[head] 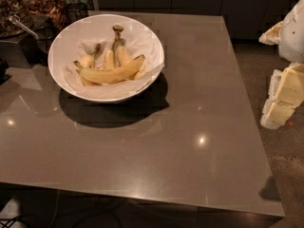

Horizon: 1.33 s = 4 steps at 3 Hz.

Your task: Pick banana from white bowl

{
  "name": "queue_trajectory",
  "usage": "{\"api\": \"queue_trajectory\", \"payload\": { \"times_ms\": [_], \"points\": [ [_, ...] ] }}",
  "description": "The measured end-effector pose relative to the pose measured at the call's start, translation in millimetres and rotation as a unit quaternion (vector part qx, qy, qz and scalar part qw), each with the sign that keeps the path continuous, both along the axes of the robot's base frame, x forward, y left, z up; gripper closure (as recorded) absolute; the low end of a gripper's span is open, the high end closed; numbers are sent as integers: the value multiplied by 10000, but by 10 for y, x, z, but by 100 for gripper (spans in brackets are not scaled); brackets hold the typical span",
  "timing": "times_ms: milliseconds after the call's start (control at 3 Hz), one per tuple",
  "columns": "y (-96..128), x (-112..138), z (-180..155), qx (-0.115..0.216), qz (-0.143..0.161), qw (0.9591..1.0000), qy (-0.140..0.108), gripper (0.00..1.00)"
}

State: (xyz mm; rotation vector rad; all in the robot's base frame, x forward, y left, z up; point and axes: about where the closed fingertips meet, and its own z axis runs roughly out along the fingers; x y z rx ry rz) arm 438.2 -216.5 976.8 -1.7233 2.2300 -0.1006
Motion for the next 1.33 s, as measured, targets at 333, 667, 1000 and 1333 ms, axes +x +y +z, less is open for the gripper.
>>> {"api": "queue_trajectory", "payload": {
  "times_ms": [333,667,1000,1333],
  "points": [
    [84,24,53,-18,36,10000,-44,0],
    [296,78,111,-143,336,9993,-46,0],
    [543,157,74,-343,757,9965,48,0],
    [750,234,-40,-405,1274,9909,158,0]
  ]
}}
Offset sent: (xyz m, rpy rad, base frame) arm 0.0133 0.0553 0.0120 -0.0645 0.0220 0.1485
